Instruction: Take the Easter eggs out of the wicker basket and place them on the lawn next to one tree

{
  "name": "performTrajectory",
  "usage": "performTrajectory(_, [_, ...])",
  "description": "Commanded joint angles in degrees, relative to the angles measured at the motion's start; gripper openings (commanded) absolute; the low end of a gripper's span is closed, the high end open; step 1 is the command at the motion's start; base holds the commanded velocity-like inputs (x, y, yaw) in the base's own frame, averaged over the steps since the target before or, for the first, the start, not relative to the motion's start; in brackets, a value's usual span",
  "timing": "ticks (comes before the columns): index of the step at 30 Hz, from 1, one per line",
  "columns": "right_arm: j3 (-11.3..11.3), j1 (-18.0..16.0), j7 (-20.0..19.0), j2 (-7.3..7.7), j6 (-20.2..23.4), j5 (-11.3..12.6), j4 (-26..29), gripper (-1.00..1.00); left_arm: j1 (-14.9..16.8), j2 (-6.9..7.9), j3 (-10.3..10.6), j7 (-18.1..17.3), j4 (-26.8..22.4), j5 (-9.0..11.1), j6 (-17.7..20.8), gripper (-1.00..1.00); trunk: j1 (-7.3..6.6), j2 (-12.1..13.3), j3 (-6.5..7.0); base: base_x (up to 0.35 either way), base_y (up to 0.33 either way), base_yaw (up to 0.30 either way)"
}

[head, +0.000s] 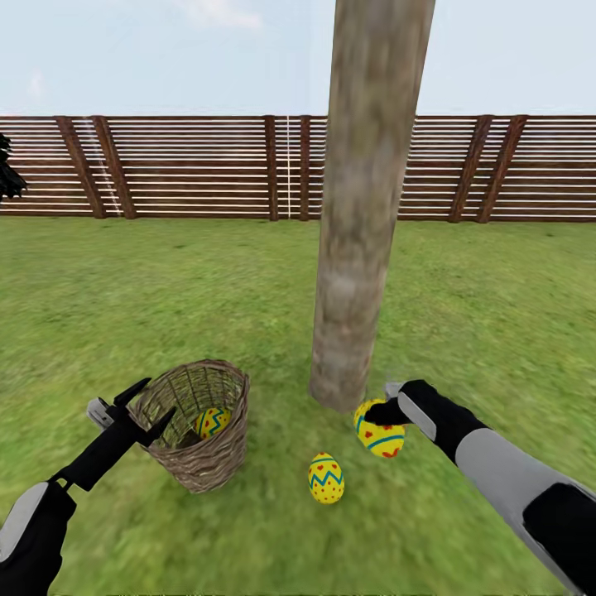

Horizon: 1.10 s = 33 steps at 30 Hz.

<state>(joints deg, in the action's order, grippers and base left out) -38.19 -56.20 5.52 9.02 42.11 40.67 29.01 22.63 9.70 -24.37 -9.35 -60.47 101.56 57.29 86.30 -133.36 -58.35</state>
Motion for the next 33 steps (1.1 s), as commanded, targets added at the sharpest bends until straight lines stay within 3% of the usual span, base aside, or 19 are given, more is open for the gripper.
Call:
performTrajectory(1, [-0.64,-0.02,-0.25,-0.79,-0.13,0.45,-1.32,-1.0,0.04,-0.11,-0.02,-0.52,-0.03,-0.51,0.21,1.0,0.21,-0.44,-0.23,0.0,0.0,0.0])
performTrajectory(5, [-1.49,0.71,-1.43,-1.72,-0.84,-0.45,-2.4,-1.0,0.04,-0.29,0.02,-0.5,0.18,-0.52,0.19,1.0,1.09,-2.05,-0.95,0.0,0.0,0.0])
performTrajectory(9, [-1.53,2.68,-1.44,-1.88,-9.17,-6.48,-2.55,-1.0,0.04,-0.3,0.03,-0.5,0.42,-0.51,0.19,1.0,1.97,-3.65,-1.67,0.0,0.0,0.0])
performTrajectory(11, [-1.53,3.17,-1.4,-1.89,-10.93,-7.9,-3.87,-1.0,0.04,-0.23,0.03,-0.5,0.44,-0.53,0.24,1.0,2.41,-4.45,-2.03,0.0,0.0,0.0])
performTrajectory(24, [-1.51,3.29,-1.41,-1.82,-13.01,-8.34,-4.57,-1.0,0.04,-0.03,0.03,-0.5,0.44,-0.55,0.28,1.0,5.26,-9.67,-4.36,0.0,0.0,0.0])
performTrajectory(29, [-1.53,3.29,-1.39,-1.88,-13.02,-8.43,-4.57,-1.0,0.04,-0.05,0.02,-0.5,0.21,-0.53,0.3,1.0,5.49,-9.94,-5.45,0.0,0.0,0.0])
performTrajectory(31, [-1.53,3.29,-1.39,-1.84,-13.02,-8.41,-4.57,-1.0,0.04,-0.36,0.24,-0.52,-3.21,-0.49,0.54,1.0,5.54,-9.96,-5.89,0.0,0.0,0.0])
performTrajectory(32, [-1.53,3.29,-1.39,-1.82,-13.02,-8.41,-4.57,-1.0,0.0,-0.43,1.27,-0.52,-5.11,-0.5,0.55,1.0,5.57,-9.98,-6.11,0.0,0.0,0.0])
performTrajectory(33, [-1.53,3.29,-1.39,-1.84,-13.02,-8.41,-4.58,-1.0,0.0,-0.4,5.52,-0.52,-6.94,-0.56,0.48,1.0,5.59,-9.99,-6.33,0.0,0.0,0.0])
